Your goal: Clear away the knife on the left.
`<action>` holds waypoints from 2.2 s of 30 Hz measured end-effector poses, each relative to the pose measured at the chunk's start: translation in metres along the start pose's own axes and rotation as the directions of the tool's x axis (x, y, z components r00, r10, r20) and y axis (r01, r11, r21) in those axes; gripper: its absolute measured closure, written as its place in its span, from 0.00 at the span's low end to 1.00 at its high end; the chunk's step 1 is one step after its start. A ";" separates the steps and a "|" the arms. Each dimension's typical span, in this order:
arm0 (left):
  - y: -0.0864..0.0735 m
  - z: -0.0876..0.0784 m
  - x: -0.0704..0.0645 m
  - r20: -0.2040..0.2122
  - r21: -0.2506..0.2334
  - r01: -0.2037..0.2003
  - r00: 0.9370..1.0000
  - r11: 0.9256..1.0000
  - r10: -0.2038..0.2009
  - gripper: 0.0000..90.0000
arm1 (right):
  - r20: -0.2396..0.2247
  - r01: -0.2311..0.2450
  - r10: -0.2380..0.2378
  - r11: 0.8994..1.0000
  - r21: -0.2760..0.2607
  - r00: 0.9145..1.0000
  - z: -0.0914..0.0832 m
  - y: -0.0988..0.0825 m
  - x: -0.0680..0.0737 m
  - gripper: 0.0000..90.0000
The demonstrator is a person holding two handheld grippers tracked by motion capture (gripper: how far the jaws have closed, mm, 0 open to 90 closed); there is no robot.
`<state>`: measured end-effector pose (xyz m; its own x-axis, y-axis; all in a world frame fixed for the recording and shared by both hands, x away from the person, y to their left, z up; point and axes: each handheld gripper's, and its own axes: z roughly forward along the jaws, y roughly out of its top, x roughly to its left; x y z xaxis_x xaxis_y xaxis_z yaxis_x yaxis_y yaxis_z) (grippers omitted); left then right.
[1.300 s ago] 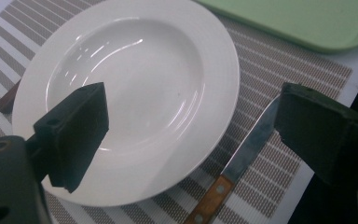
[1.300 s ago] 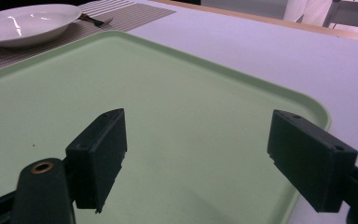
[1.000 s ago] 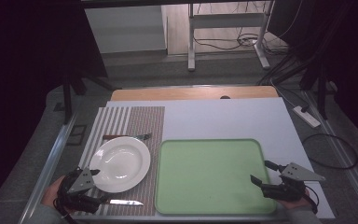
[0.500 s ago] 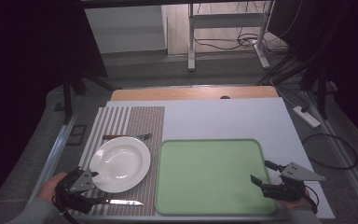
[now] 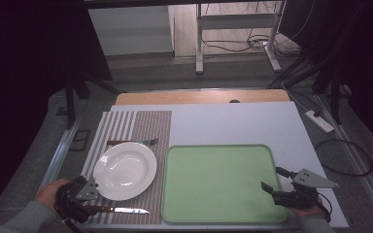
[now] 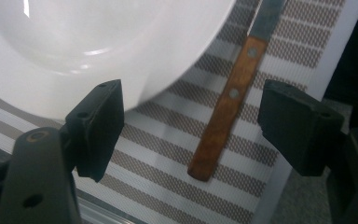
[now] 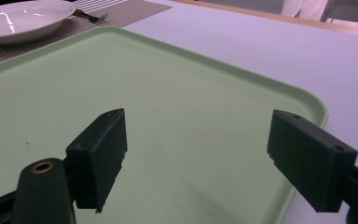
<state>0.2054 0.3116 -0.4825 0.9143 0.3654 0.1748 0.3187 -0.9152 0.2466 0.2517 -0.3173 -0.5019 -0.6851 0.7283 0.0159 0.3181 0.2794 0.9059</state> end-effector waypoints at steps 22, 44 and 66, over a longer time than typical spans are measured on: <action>-0.001 0.019 0.012 0.168 0.133 -0.041 0.986 0.990 0.018 0.32 | 0.010 -0.009 0.009 1.000 0.013 1.000 0.001 -0.001 -0.001 0.23; 0.004 0.033 0.017 0.242 0.191 -0.119 0.968 0.974 0.071 0.39 | 0.009 -0.008 0.007 1.000 0.016 1.000 0.002 -0.001 -0.001 0.23; 0.013 0.030 0.015 0.260 0.173 -0.261 0.942 0.950 0.212 0.83 | 0.009 -0.003 0.003 1.000 0.020 1.000 0.002 -0.002 -0.001 0.23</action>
<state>0.2309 0.3002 -0.5055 0.9939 0.1063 -0.0305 0.1070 -0.9940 0.0236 0.2532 -0.3170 -0.5046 -0.6783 0.7346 0.0146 0.3333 0.2900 0.8971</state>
